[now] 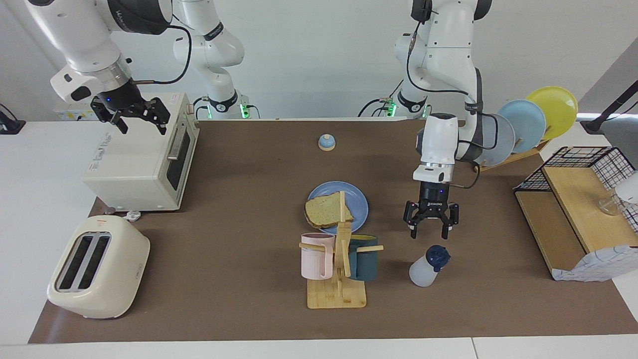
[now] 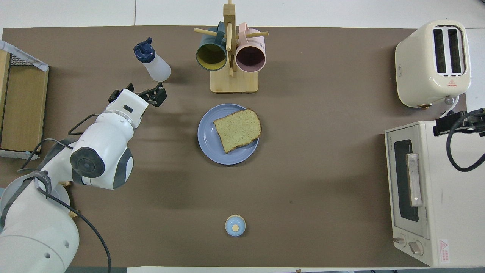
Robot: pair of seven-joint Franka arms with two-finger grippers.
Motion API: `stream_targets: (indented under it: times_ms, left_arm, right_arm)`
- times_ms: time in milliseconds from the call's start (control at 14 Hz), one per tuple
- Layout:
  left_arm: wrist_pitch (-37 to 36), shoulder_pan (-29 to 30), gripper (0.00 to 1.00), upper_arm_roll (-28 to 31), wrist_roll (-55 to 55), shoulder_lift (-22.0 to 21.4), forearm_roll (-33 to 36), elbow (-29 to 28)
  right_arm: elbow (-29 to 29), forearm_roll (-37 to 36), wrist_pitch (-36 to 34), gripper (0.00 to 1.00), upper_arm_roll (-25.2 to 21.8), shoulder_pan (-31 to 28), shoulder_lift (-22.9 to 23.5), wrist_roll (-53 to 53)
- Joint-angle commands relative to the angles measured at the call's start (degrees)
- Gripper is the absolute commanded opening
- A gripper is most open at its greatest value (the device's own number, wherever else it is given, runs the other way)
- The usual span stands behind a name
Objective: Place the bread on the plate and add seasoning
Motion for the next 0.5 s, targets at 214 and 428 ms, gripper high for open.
stream_targets:
  times_ms: [214, 428]
  left_arm:
    - [-17.5, -1.3, 1.00, 0.0, -0.5, -10.4, -0.7, -1.8]
    - [-25.8, -2.5, 1.00, -0.3, -0.9, -13.6, -0.7, -1.5]
  right_arm:
    - [-0.4, -0.1, -0.5, 1.00, 0.1, -0.2, -0.4, -0.9]
    - [-0.4, -0.1, -0.6, 1.00, 0.1, -0.2, -0.4, -0.9]
